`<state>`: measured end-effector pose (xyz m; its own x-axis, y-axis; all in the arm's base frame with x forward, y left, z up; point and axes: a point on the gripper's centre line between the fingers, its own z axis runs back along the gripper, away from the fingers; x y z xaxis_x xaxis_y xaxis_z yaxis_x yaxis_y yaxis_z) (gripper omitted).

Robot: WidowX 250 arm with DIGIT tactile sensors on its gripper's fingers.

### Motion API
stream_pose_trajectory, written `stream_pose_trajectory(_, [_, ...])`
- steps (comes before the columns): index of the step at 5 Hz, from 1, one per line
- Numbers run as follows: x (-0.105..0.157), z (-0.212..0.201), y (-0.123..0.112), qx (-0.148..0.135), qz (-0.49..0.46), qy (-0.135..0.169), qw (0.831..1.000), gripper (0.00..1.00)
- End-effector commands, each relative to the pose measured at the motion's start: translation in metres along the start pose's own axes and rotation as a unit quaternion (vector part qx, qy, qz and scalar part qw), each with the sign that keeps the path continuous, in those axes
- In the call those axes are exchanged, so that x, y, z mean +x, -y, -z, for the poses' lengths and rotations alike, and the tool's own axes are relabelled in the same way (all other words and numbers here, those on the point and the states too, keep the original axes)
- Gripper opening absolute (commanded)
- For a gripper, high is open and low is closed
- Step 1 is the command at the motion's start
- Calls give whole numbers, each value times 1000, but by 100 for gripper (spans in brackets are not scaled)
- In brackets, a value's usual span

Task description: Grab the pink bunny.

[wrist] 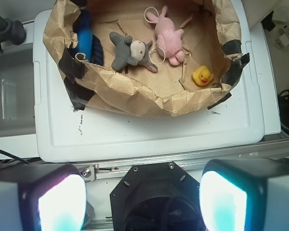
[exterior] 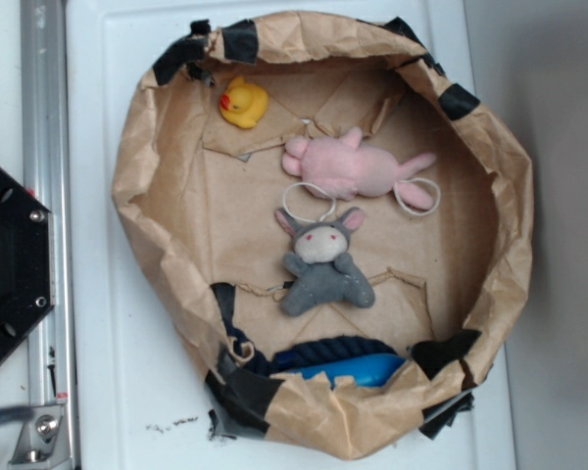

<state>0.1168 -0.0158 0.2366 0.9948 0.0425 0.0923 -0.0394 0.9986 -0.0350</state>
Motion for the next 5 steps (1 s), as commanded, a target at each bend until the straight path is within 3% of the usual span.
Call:
stream_pose_trajectory(1, [0,0,0,0,0,0,1000,100])
stream_pose_trajectory(2, [46,50,-15,44,7,77,996,100])
stream_pose_trajectory(3, [82,84,-22,29,-20,94,995,100])
stream_pose_trajectory(4, [108,112,-28,41,-9,85,995,100])
stream_pose_trajectory(5, [126,141,-42,53,-20,59,997,100])
